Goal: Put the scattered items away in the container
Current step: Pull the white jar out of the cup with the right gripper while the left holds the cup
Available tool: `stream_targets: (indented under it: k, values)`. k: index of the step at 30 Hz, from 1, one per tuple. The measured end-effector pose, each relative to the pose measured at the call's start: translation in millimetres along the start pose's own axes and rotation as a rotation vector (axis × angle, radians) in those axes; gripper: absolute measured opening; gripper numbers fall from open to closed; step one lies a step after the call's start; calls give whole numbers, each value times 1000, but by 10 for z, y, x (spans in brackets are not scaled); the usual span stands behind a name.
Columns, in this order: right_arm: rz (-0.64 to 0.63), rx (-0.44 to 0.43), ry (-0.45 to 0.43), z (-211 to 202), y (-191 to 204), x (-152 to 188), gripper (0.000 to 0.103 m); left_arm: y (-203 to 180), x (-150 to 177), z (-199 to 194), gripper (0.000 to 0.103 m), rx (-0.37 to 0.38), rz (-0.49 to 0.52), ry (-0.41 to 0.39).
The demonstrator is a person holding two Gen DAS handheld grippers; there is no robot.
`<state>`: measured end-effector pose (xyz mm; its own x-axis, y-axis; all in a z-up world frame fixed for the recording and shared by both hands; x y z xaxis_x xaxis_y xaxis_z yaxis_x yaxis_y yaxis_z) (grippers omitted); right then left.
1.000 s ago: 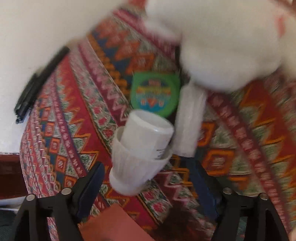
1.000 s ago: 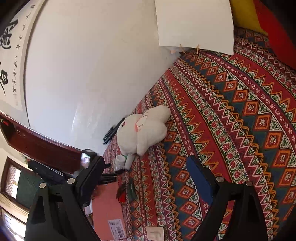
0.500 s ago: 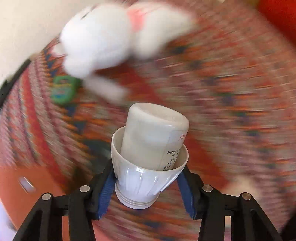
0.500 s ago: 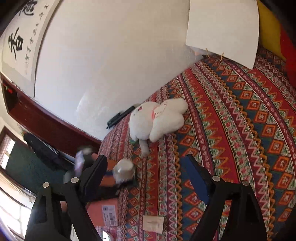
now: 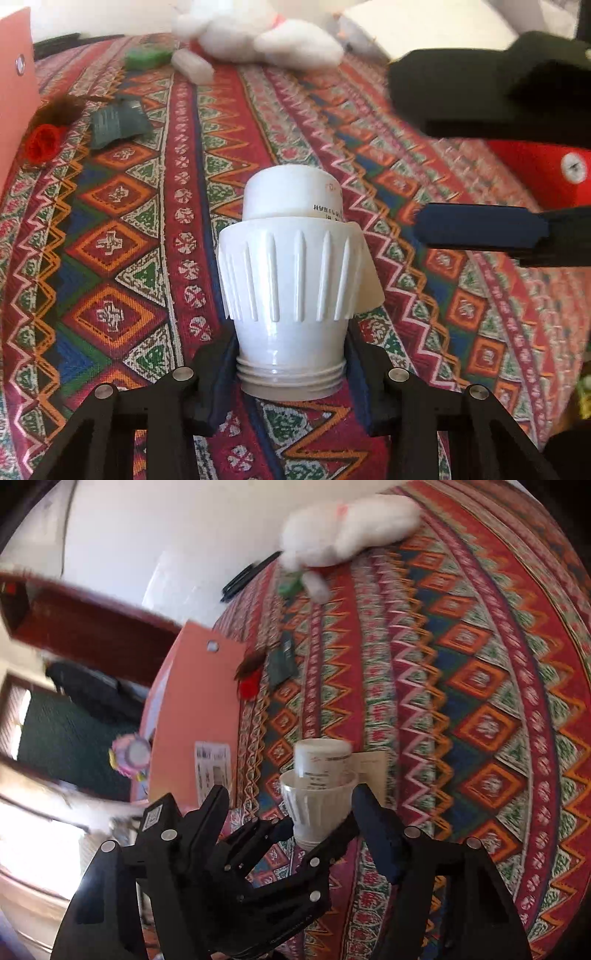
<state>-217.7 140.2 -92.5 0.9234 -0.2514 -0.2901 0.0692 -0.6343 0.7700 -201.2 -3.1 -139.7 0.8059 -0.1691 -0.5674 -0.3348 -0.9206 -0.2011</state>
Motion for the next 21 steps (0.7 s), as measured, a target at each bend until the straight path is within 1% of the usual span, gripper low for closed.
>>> stream_targets:
  k: [1, 3, 5, 7, 9, 10, 11, 14, 18, 21]
  values:
    - [-5, 18, -7, 21, 19, 0, 72, 18, 11, -28, 43, 11, -10, -6]
    - [11, 43, -30, 46, -7, -31, 72, 21, 33, -64, 43, 9, -3, -14]
    - [50, 74, -42, 117, -112, -77, 72, -29, 64, -85, 43, -11, 34, -20]
    - [88, 96, -32, 267, -227, -132, 73, -101, 127, -154, 43, -30, 61, -28]
    - [122, 80, 14, 406, -322, -165, 73, -48, 107, -97, 43, -40, 69, -31]
    - [141, 57, 50, 504, -346, -138, 65, -56, 112, -96, 44, -42, 72, -31]
    - [157, 48, 76, 577, -362, -108, 50, -63, 118, -95, 43, -52, 76, -28]
    - [145, 51, 65, 540, -307, -108, 50, -49, 122, -163, 43, -53, 70, -50]
    - [133, -8, 15, 385, -176, -144, 50, -58, 79, -357, 43, -56, 68, -101]
    - [167, -64, -4, 274, -181, -144, 50, -76, 22, -425, 43, -51, 70, -107]
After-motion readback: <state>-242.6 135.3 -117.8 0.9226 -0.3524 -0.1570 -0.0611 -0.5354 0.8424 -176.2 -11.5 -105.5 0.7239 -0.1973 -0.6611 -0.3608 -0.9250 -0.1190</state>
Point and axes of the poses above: each gripper's, at about its wrist camera, not at the fingertips, and z roughly the way its jaws point, y to its left, x to its underside, the point moved 3 cm from there along z, roughly the way its jaws point, and after that the axes turned 7 degrees about -x, right-handed, at the moved point
